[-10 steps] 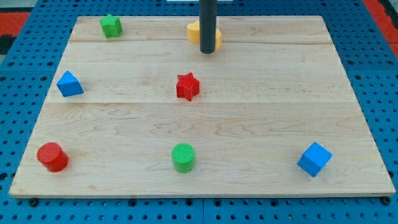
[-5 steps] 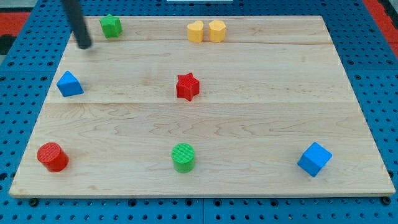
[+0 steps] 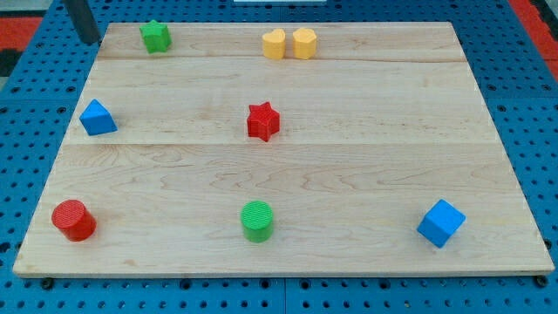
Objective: Place the green star below the yellow hexagon
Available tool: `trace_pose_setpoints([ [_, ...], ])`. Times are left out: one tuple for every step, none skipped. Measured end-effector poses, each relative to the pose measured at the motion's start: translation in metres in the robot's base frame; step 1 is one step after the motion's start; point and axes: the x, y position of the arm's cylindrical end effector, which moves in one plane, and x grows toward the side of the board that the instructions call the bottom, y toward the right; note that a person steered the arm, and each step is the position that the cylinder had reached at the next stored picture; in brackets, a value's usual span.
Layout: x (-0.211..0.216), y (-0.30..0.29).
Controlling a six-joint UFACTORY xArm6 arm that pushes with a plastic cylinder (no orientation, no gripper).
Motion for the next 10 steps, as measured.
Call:
trace_pose_setpoints([
  [0.000,0.006],
  [0.000,0.050],
  [-0.001,0.059],
  [-0.011,0.057],
  [-0.014,0.091],
  [0.013,0.160],
  [0.034,0.213],
  [0.018,0.199],
  [0.018,0.242],
  [0.032,0.279],
])
